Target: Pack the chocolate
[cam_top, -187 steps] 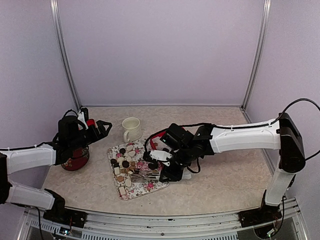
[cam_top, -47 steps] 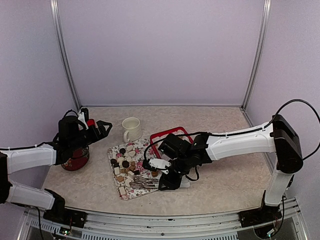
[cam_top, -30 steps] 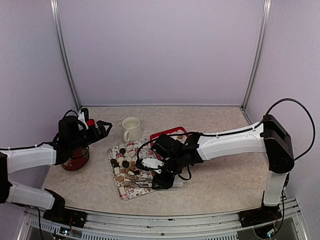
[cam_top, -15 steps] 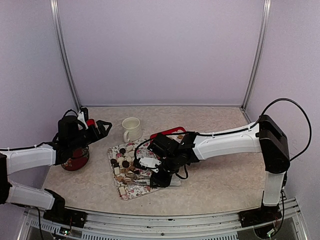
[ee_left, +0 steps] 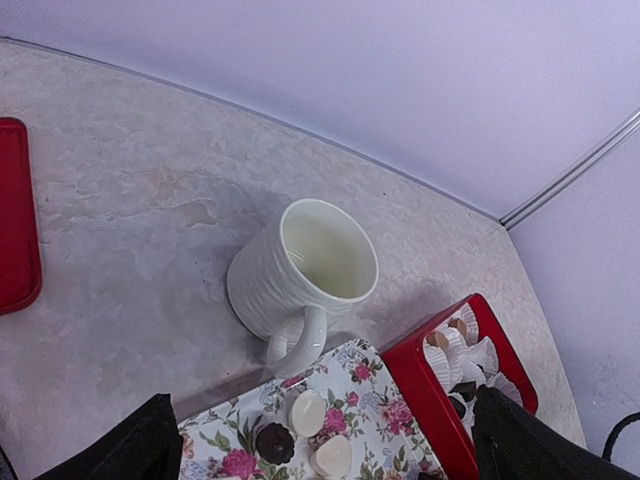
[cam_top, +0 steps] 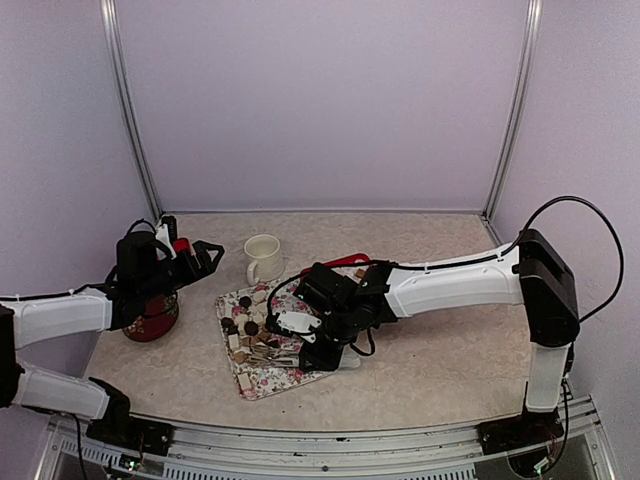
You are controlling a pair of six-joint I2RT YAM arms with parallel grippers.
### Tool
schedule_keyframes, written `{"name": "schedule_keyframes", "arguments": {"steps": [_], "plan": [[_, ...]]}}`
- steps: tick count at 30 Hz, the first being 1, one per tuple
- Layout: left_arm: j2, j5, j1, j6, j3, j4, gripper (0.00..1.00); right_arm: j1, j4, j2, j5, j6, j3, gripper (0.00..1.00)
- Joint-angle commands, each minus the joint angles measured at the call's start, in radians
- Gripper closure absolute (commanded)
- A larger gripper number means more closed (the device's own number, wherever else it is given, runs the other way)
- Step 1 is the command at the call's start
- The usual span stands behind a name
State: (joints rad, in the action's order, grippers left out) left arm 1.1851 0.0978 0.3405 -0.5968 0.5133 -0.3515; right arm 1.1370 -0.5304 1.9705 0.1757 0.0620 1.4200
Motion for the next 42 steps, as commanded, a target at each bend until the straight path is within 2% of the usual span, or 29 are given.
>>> {"name": "schedule_keyframes", "arguments": {"steps": [1,11,23,28,35,42], "plan": [[0.007,0.002,-0.008,0.009,0.015,-0.023,0.01,0.005,-0.001,-0.093,0.009,-0.015,-0.002,0.70],[0.021,0.012,-0.008,0.005,0.025,-0.027,0.01,-0.065,-0.021,-0.266,0.042,-0.062,-0.086,0.71],[0.023,0.014,-0.006,0.003,0.026,-0.030,0.01,-0.294,-0.072,-0.507,0.086,-0.103,-0.250,0.71],[0.030,0.016,-0.005,0.001,0.029,-0.035,0.01,-0.357,-0.063,-0.523,0.100,-0.103,-0.303,0.71],[0.075,0.019,-0.001,-0.007,0.043,-0.032,0.01,-0.378,-0.056,-0.531,0.107,-0.093,-0.322,0.71],[0.050,0.001,0.002,0.008,0.043,-0.019,0.01,-0.405,-0.064,-0.538,0.114,-0.072,-0.318,0.71]]}}
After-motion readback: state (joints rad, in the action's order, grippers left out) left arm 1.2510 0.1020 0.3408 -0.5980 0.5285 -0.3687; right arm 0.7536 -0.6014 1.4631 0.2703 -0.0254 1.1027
